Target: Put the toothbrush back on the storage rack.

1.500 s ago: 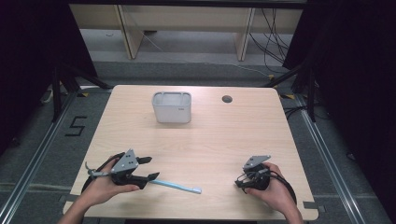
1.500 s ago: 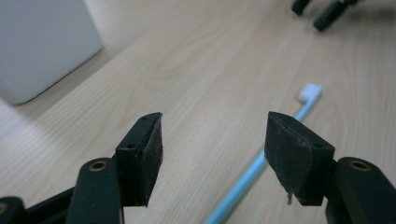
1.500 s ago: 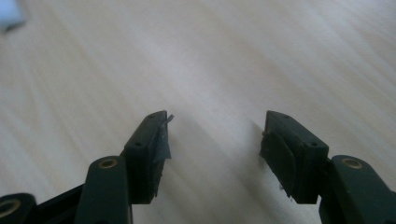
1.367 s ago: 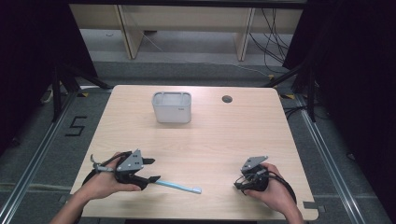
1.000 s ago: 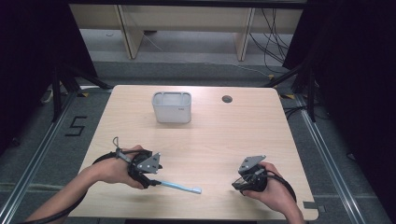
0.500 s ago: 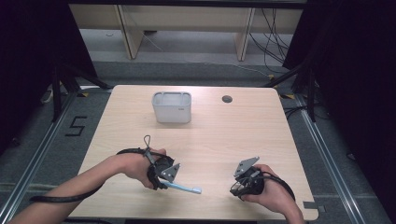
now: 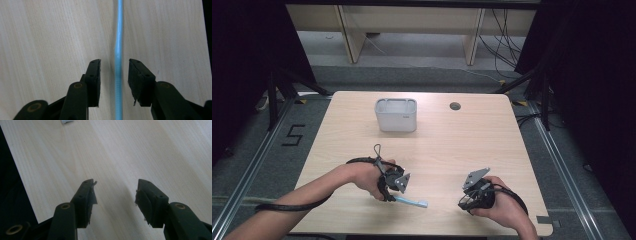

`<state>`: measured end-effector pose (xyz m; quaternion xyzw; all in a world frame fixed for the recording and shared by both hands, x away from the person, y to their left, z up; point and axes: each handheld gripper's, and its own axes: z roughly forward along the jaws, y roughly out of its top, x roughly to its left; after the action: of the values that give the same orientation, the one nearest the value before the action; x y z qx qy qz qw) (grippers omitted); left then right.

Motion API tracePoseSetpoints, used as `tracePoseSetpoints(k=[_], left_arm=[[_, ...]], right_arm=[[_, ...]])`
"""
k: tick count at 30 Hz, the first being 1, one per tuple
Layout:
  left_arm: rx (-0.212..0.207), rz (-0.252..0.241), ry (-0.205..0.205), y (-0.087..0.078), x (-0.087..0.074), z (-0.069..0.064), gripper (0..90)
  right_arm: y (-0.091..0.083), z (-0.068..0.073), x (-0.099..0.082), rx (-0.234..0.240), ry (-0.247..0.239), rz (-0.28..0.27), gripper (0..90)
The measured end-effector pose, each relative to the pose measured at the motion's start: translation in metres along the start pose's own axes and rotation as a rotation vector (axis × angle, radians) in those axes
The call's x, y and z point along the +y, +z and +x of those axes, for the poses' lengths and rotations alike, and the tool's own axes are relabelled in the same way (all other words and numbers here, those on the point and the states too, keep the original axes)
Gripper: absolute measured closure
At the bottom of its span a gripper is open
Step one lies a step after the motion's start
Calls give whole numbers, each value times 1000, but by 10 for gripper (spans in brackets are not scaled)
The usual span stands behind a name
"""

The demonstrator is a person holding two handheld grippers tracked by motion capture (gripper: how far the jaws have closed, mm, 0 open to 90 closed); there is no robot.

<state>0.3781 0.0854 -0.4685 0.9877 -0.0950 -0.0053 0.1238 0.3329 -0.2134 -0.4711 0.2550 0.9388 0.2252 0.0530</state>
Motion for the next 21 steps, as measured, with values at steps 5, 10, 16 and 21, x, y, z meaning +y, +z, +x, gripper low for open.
tracePoseSetpoints(k=[5, 10, 16, 21], left_arm=[[-3, -3, -3, 5, 3, -1, 651], [-3, 2, -2, 6, 5, -1, 681], [-6, 5, -6, 7, 8, 0, 705], [-14, 17, 0, 9, 10, 0, 718]], right_arm=[[1, 1, 0, 6, 12, 4, 485], [0, 1, 1, 5, 8, 4, 485], [0, 2, 1, 7, 7, 2, 484], [0, 2, 1, 7, 8, 2, 484]])
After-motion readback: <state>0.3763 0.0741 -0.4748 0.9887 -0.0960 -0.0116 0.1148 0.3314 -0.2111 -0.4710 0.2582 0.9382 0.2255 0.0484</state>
